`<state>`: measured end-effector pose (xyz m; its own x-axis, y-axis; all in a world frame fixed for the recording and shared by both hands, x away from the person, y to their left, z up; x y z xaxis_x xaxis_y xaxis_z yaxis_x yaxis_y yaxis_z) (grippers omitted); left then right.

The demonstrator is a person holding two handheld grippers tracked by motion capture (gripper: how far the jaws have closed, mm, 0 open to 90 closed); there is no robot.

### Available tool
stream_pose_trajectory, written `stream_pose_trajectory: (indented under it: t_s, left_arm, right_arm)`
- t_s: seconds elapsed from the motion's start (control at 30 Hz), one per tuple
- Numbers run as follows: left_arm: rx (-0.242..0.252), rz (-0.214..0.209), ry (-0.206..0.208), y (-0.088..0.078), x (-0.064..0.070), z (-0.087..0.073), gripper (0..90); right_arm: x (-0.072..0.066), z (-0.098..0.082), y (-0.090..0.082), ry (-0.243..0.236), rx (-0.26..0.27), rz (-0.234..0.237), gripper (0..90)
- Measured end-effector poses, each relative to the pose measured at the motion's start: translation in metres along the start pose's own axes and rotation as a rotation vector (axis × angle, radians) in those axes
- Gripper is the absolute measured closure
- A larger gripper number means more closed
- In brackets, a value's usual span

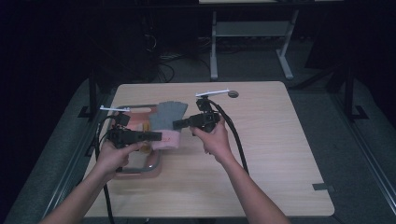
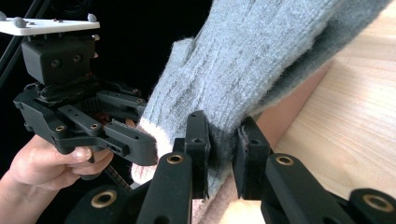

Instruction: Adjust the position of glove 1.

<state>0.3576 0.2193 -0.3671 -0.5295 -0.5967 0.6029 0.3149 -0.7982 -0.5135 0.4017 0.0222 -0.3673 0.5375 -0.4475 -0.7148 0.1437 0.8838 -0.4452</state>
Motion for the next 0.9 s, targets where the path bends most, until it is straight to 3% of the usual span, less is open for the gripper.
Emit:
stream_pose_trajectory:
  t_s: [0.53,0.63,0.9]
  left_arm:
    - [0.014,0.01,-0.017,-0.02,-0.015,-0.003,63.9]
    - [0.02,0.006,-0.045,-0.024,-0.019,-0.006,64.0]
    - [0.021,0.019,-0.048,-0.032,-0.025,-0.009,64.8]
  right_arm:
    - [-0.011,0.008,0.022,-0.021,-0.022,0.004,77.5]
    - [-0.012,0.008,0.027,-0.026,-0.028,0.009,77.5]
    - [-0.013,0.007,0.04,-0.01,-0.04,0.025,77.5]
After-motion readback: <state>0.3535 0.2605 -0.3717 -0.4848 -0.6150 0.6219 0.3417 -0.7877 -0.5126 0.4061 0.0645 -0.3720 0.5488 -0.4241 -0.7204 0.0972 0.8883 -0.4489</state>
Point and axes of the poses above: each handheld gripper's, and its own axes: y roughly forward along the jaws, z roughly out of its top, x roughly to its right, the point moved 5 cm from there along y, roughly forward along the jaws, and after that the axes turned 1 degree about z, right-handed, at the moved point
